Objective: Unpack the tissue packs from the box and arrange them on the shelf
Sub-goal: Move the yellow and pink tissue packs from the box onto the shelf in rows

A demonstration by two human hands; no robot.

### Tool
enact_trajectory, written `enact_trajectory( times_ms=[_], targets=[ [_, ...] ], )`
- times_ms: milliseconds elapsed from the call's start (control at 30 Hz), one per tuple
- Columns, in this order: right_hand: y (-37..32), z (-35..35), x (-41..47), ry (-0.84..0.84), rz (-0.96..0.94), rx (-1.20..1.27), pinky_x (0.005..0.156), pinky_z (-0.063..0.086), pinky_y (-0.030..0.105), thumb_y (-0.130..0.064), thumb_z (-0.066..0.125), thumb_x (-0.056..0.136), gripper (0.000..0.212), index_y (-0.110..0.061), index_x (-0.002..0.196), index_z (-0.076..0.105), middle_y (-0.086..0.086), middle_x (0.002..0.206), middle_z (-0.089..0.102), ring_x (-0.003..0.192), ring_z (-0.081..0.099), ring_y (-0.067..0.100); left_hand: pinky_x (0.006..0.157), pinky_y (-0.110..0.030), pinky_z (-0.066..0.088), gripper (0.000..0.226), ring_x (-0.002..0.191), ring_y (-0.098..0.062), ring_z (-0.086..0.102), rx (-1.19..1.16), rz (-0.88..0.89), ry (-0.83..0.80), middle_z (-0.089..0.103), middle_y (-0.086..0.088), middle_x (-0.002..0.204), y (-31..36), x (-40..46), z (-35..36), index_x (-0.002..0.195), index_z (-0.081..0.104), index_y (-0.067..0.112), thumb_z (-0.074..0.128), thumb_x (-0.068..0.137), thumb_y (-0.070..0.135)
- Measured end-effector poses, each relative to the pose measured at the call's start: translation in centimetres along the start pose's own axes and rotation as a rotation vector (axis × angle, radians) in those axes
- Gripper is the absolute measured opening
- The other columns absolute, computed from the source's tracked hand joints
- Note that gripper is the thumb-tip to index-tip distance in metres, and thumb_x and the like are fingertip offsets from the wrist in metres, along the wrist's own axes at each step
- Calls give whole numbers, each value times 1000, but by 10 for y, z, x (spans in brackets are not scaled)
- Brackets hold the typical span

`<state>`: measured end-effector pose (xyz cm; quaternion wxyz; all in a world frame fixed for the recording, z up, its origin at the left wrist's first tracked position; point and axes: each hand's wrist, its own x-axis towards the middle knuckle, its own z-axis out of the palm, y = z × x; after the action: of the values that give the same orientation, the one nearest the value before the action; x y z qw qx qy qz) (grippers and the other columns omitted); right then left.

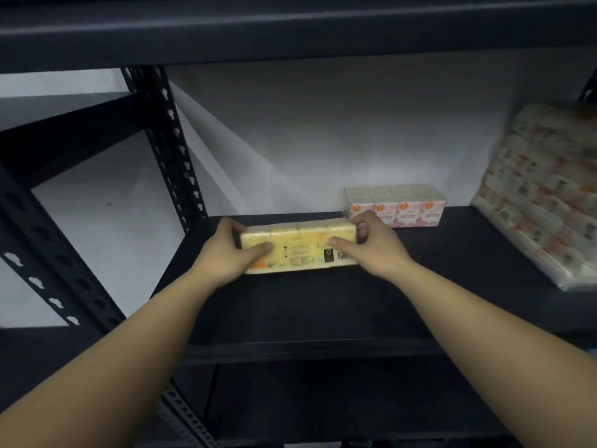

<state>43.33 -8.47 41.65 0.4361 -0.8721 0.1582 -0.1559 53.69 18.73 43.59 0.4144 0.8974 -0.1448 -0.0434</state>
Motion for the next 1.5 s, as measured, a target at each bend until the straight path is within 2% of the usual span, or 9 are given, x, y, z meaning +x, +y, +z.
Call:
enact_trajectory(
  times_ms=[133, 300, 400, 500, 733, 867, 1033, 1233, 1500],
  targets=[
    [4, 5, -10, 93, 79, 60, 63, 42, 21, -59, 70, 90, 48, -19, 112, 58, -8, 102, 62, 88, 59, 2, 80, -41, 59, 48, 92, -19, 71, -107, -34, 52, 71, 0, 104, -5, -3, 6, 111, 54, 19, 66, 92, 62],
    [2, 6, -9, 37, 103, 198, 67, 51, 18, -45, 73, 94, 38, -19, 120, 66, -14, 99, 70, 86, 67, 0, 94, -37, 57, 49, 102, -14, 71, -108, -33, -9, 74, 3, 116, -8, -1, 4, 132, 64, 16, 67, 97, 49],
    [1, 5, -5, 30, 62, 201, 80, 58, 26, -38, 80, 89, 43, -21, 126, 65, -12, 110, 71, 97, 69, 5, 82, -25, 55, 38, 98, -7, 69, -160, 33, 12, 73, 10, 109, -5, 0, 1, 128, 67, 18, 73, 95, 37],
    [2, 5, -2, 39, 33, 180, 85, 59, 33, -30, 85, 85, 48, -22, 124, 58, -11, 111, 66, 101, 66, 9, 89, -33, 58, 49, 102, -9, 67, -131, 80, 51, 69, 8, 113, -8, 2, 2, 131, 62, 19, 82, 88, 31],
    [20, 7, -8, 73, -39, 117, 75, 48, 19, -20, 91, 77, 47, -22, 111, 59, -11, 109, 64, 103, 62, 6, 90, -33, 62, 49, 101, -3, 71, -189, 135, 15, 71, 9, 111, -26, -3, 8, 112, 61, 20, 93, 75, 14],
    [26, 3, -11, 51, -54, 108, 84, 48, 19, -35, 94, 73, 56, -27, 116, 59, -16, 114, 64, 108, 60, 3, 97, -35, 53, 68, 112, -11, 60, 34, 269, 67, 60, 6, 125, -21, -1, 12, 125, 58, 26, 94, 69, 41],
    [41, -14, -14, 28, 5, -69, 102, 44, 32, -71, 86, 64, 101, -26, 146, 51, -8, 142, 57, 131, 52, 13, 126, -58, 18, 82, 148, -26, 37, 583, 593, 86, 46, -1, 160, 20, 2, 34, 154, 45, 34, 71, 83, 67],
    [61, -40, -12, -137, 60, -560, 123, 30, 47, -95, 62, 63, 116, -28, 156, 43, 2, 166, 35, 152, 31, 25, 128, -49, 19, 66, 152, -26, 33, 644, 512, -55, 36, 0, 167, 42, 16, 74, 158, 38, 40, 62, 97, 54],
    [71, -36, -3, -170, 40, -633, 130, 8, 50, -105, 43, 62, 123, -33, 161, 33, 1, 173, 18, 160, 13, 23, 129, -52, 11, 61, 146, -28, 41, 630, 420, -80, 38, -6, 161, 51, 66, 77, 156, 41, 40, 63, 99, 48]
  ],
)
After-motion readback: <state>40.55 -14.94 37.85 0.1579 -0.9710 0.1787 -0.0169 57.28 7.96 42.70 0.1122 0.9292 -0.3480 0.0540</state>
